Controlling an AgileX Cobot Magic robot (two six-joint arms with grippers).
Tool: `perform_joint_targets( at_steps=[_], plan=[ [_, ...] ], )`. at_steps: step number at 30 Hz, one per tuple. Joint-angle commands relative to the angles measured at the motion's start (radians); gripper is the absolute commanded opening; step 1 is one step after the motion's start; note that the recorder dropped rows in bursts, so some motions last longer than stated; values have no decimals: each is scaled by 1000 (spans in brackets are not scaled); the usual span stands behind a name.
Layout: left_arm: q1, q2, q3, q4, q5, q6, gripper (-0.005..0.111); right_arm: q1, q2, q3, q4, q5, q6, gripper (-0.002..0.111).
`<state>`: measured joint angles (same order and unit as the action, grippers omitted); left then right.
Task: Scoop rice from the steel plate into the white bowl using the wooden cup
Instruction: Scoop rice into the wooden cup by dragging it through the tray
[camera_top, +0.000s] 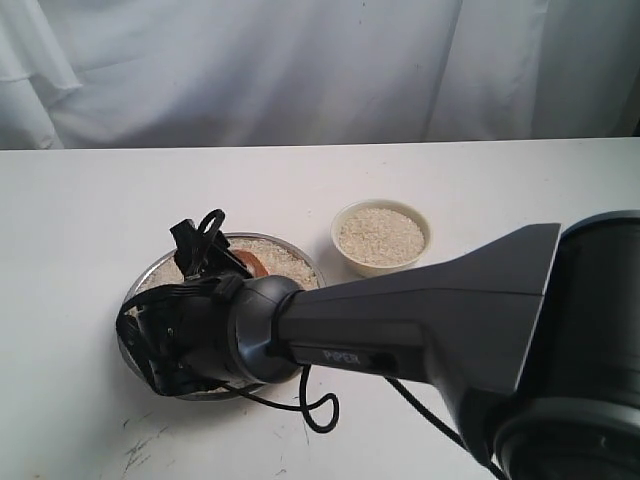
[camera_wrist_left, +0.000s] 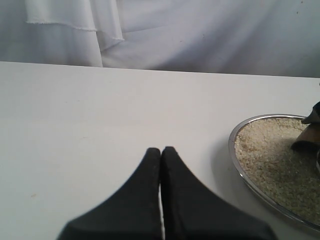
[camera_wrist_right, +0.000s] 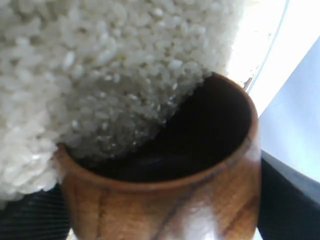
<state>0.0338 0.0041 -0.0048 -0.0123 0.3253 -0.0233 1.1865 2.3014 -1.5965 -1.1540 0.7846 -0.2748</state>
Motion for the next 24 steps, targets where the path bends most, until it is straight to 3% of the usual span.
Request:
perform_joint_targets(
  at_steps=[1, 24],
  plan=[
    [-3, -4, 5, 0, -6, 0, 0, 5, -5, -7, -7, -31, 67, 0],
    [-3, -4, 5, 0, -6, 0, 0, -51, -9, -7, 5, -78, 291, 0]
  ],
)
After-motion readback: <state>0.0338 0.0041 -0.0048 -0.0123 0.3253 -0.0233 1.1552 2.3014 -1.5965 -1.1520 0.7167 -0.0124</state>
